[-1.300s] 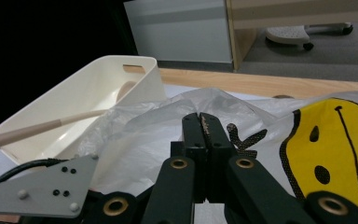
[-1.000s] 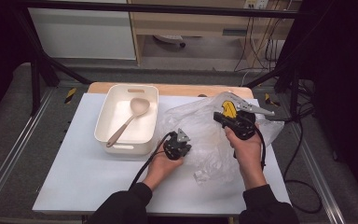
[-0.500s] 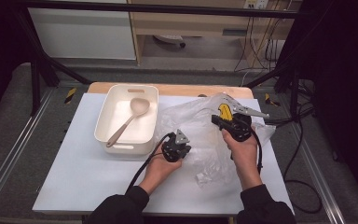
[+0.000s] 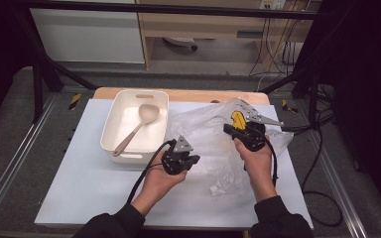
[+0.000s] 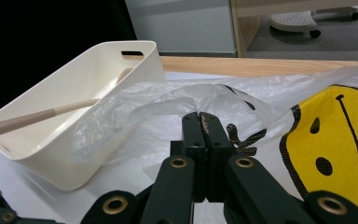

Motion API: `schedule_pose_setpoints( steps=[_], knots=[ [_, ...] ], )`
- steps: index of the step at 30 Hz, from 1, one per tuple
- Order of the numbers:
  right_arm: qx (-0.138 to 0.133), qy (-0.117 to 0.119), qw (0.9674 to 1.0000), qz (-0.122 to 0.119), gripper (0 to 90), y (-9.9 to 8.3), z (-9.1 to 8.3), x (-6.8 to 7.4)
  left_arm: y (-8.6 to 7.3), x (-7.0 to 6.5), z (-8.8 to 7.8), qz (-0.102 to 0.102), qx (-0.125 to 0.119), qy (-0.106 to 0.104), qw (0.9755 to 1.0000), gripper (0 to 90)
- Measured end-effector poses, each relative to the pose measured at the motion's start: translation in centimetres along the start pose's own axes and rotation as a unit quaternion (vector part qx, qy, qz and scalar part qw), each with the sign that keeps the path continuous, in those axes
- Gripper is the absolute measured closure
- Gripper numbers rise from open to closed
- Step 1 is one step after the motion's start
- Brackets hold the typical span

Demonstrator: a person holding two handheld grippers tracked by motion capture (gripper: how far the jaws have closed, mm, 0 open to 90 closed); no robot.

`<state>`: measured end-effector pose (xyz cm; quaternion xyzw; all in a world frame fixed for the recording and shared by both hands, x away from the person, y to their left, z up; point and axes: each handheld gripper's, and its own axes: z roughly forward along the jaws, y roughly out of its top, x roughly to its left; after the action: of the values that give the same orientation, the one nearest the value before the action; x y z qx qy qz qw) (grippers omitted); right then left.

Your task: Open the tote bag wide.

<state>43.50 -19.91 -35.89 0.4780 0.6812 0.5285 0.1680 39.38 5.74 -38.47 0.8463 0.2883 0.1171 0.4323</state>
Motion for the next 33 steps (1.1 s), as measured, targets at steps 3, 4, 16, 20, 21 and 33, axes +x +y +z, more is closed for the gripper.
schedule_pose_setpoints(
  steps=[3, 4, 16, 20, 21, 33],
  knots=[
    [0.003, 0.001, 1.0, 0.001, 90.0, -0.1, 0.1, 0.0, 0.4, 0.4, -1.0, -0.001, -0.003, 0.006, 1.0, 90.0],
    [0.004, 0.001, 1.0, -0.002, 90.0, -0.1, 0.2, 0.0, 0.5, 0.5, -1.3, -0.002, -0.003, 0.009, 0.9999, 90.0],
    [0.013, 0.003, 0.9999, -0.004, 90.0, -0.4, 0.4, 0.2, 1.1, 2.6, -3.8, -0.02, -0.019, 0.049, 0.9984, 76.8],
    [0.014, 0.004, 0.9999, -0.004, 90.0, -0.5, 0.4, 0.3, 1.4, 3.1, -4.7, -0.03, -0.025, 0.069, 0.9968, 63.6],
    [0.014, 0.004, 0.9999, -0.004, 90.0, -0.5, 0.4, 0.3, 1.5, 3.2, -4.9, -0.035, -0.025, 0.076, 0.9962, 57.3],
    [0.018, 0.004, 0.9998, -0.005, 90.0, -0.7, 0.6, 0.2, 2.6, 5.8, -8.0, -0.077, -0.032, 0.111, 0.9904, 12.5]
  ],
)
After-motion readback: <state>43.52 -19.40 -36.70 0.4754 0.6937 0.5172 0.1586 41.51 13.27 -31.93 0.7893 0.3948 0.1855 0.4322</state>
